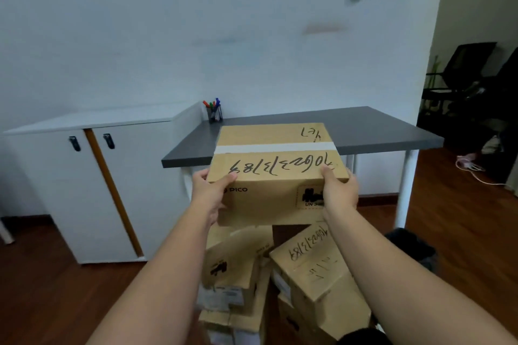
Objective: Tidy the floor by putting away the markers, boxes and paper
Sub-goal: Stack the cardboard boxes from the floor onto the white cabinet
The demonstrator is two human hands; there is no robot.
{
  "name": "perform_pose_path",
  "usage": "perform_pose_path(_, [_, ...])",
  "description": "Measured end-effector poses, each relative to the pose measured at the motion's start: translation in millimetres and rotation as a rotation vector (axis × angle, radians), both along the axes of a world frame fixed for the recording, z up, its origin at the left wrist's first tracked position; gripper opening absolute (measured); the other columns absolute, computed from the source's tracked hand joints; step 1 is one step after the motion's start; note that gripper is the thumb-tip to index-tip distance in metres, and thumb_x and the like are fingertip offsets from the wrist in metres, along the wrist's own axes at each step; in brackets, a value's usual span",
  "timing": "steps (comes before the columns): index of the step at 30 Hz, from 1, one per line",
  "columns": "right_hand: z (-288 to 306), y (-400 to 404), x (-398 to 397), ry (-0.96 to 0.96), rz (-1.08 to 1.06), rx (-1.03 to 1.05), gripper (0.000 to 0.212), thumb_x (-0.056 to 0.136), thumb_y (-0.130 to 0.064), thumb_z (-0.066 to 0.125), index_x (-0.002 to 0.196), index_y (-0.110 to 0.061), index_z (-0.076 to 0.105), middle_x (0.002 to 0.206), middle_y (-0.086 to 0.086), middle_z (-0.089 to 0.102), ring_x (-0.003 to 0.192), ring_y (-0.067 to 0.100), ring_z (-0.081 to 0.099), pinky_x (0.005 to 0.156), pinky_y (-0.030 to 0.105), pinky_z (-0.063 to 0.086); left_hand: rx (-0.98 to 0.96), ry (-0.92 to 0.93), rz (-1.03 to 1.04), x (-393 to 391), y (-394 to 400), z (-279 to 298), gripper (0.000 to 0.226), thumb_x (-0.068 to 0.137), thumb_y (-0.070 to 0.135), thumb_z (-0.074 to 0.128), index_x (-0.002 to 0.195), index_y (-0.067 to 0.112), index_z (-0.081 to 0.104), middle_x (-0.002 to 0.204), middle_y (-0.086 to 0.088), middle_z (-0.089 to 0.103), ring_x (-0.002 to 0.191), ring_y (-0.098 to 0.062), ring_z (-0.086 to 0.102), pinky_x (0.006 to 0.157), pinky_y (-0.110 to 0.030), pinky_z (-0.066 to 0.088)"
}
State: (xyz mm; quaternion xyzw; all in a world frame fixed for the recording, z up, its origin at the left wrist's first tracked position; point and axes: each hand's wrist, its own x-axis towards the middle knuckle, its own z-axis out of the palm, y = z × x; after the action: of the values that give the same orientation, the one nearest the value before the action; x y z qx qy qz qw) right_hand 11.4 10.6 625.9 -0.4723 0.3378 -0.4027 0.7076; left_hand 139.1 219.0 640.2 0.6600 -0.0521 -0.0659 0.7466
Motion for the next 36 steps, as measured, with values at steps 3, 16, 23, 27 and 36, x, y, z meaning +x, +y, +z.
perform_pose_path(3, [15.6, 32.2, 23.2, -0.061, 0.101, -0.014, 0.039, 0.083, -0.038, 0.071, 0.119, -0.033, 0.058, 0.110, -0.005, 0.066, 0.102, 0.019, 0.063, 0.090, 0.046, 0.055, -0.006, -0.047, 0.091, 9.1, 40.3, 22.1, 0.060, 0.074, 0.019, 0.085, 0.118, 0.023, 0.044, 0.107, 0.007, 0.054, 0.092, -0.010, 0.053, 0.076, -0.050, 0.047])
perform_pose_path(16, [58.9, 140.9, 209.1, -0.187, 0.450, -0.098, 0.035, 0.096, -0.030, 0.052, 0.130, -0.037, 0.055, 0.110, -0.012, 0.068, 0.090, 0.004, 0.067, 0.061, 0.023, 0.056, -0.131, -0.148, 0.370, 136.0, 191.5, 55.1, 0.062, 0.076, 0.015, 0.082, 0.122, 0.025, 0.043, 0.125, -0.001, 0.050, 0.103, -0.015, 0.055, 0.080, -0.054, 0.055])
perform_pose_path(23, [90.3, 159.3, 323.5, -0.241, 0.533, -0.215, 0.036, 0.096, -0.029, 0.050, 0.131, -0.037, 0.056, 0.112, -0.010, 0.069, 0.093, 0.006, 0.066, 0.055, 0.019, 0.052, -0.210, -0.234, 0.441, 226.2, 213.4, 65.3, 0.063, 0.078, 0.015, 0.081, 0.127, 0.024, 0.042, 0.129, -0.003, 0.049, 0.109, -0.022, 0.057, 0.086, -0.058, 0.055])
perform_pose_path(27, [109.3, 158.2, 368.4, -0.240, 0.557, -0.292, 0.042, 0.091, -0.031, 0.052, 0.131, -0.043, 0.053, 0.116, -0.012, 0.065, 0.101, 0.010, 0.060, 0.064, 0.028, 0.047, -0.227, -0.264, 0.443, 261.9, 217.3, 75.6, 0.069, 0.080, 0.017, 0.080, 0.135, 0.022, 0.040, 0.132, -0.003, 0.047, 0.112, -0.021, 0.055, 0.086, -0.057, 0.055])
perform_pose_path(36, [157.1, 170.8, 446.7, -0.212, 0.514, -0.356, 0.043, 0.086, -0.023, 0.054, 0.129, -0.027, 0.050, 0.111, -0.004, 0.064, 0.091, 0.013, 0.062, 0.065, 0.032, 0.048, -0.101, -0.301, 0.252, 334.1, 245.7, 110.7, 0.065, 0.083, 0.012, 0.077, 0.132, 0.031, 0.039, 0.128, 0.008, 0.051, 0.117, -0.022, 0.054, 0.088, -0.057, 0.054])
